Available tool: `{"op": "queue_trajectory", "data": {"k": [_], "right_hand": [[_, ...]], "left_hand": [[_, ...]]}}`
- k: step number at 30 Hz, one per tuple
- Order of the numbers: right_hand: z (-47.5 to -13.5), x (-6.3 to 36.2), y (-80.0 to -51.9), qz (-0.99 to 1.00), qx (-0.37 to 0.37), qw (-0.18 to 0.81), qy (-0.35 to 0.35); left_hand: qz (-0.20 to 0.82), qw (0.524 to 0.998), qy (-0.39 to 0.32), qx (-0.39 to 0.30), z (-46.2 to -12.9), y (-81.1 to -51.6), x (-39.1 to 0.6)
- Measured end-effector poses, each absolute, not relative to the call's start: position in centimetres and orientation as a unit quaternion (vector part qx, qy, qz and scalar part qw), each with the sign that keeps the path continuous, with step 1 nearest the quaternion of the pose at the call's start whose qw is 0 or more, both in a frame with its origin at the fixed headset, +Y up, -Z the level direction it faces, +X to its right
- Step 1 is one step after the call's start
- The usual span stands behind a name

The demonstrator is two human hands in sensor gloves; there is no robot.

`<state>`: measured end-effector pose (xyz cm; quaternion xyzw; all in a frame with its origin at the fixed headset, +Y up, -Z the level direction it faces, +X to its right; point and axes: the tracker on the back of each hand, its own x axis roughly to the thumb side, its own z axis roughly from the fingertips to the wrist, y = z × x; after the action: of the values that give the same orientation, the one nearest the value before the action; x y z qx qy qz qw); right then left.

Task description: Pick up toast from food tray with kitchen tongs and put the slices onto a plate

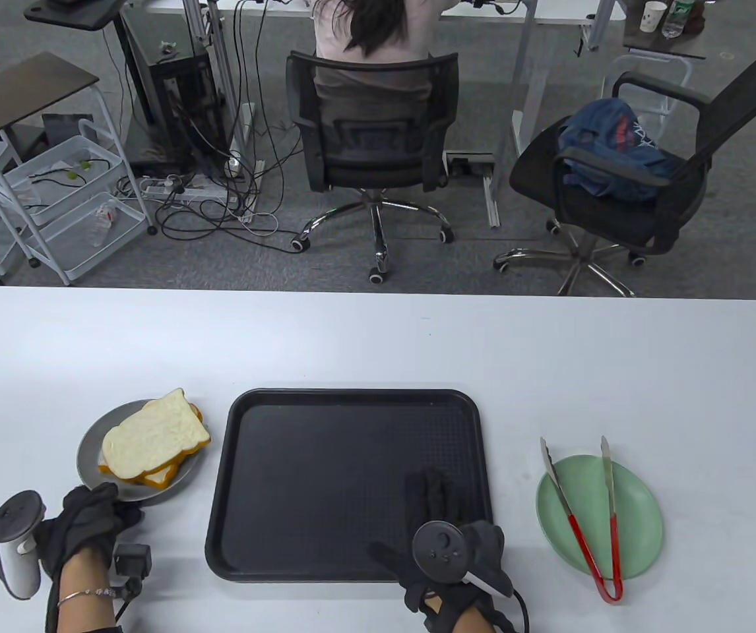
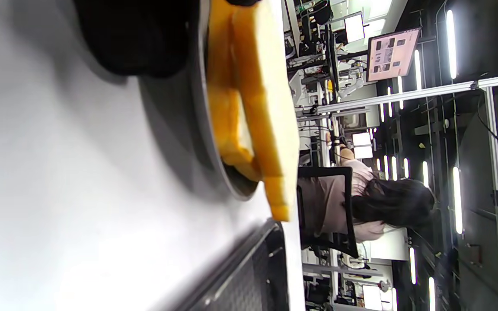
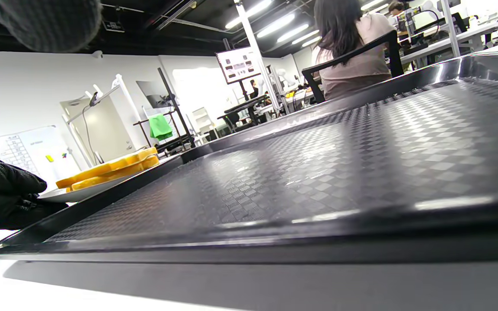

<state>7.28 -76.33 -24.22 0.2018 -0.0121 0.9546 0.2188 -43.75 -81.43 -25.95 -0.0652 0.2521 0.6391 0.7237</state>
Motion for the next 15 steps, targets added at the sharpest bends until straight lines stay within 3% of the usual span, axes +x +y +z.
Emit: {"op": "queue_trajectory", "data": {"k": [6,15], "right_hand": [[-24.2,7.2,-76.4,0.954,0.203,0.220,-0.008],[-24.2,7.1,-76.4,0.953,0.207,0.220,-0.005]], "left_hand": [[0.638,0.728,0.245,-0.053,-25.8,-80.5,-43.5],[0.560,0.788,0.253,-0.025,-25.6,-78.6,-42.3]]}}
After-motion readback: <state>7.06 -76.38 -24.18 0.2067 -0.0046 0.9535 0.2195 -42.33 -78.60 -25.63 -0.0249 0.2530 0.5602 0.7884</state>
